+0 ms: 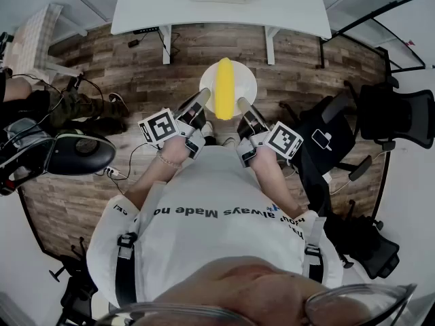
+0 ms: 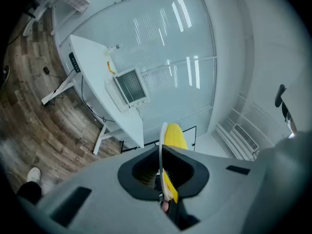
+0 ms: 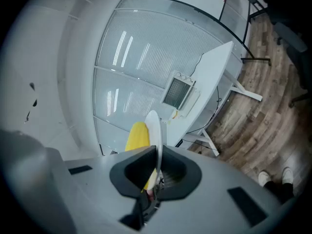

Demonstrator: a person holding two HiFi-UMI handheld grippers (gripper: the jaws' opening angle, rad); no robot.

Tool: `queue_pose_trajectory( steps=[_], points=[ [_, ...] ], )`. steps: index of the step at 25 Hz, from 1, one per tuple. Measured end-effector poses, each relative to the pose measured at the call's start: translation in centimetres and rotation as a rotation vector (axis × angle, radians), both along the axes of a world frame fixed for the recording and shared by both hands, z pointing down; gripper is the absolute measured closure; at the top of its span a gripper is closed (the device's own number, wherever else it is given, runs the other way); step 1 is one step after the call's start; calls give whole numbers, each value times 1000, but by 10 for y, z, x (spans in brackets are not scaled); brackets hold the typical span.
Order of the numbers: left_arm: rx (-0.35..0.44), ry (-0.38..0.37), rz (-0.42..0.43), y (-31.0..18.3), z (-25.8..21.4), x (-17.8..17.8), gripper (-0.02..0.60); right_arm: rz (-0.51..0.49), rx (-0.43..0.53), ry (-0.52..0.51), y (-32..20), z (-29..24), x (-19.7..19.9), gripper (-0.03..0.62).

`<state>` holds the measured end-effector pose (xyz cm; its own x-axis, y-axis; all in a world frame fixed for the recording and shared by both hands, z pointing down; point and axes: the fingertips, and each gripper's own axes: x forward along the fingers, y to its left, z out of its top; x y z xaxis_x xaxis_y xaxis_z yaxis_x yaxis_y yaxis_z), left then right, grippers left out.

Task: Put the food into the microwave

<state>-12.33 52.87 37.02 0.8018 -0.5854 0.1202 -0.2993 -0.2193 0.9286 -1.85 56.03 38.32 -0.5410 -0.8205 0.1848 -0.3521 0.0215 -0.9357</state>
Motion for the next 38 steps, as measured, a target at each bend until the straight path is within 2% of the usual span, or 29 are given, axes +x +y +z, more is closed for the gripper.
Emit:
queue_pose_trajectory(
  steps=[8, 13, 19, 24, 28, 38],
  points=[
    [-13, 8, -10, -14, 0, -9, 565, -5, 6, 10, -15, -2, -8, 569],
    [11, 6, 2, -28, -3, -16, 565, 11, -1, -2, -28, 0, -16, 568],
    [-41, -13, -10, -38, 6, -27, 565, 2, 4, 5, -41, 0, -23, 568],
    [-16, 13, -13, -54, 3, -30, 565, -9, 4, 13, -57, 1, -28, 568],
    [8, 22, -6, -70, 0, -28, 565, -1, -2, 3, -70, 3, -27, 568],
    [-10, 18, -6, -125, 9, -10, 565, 2, 9, -3, -127, 7, -10, 568]
  ],
)
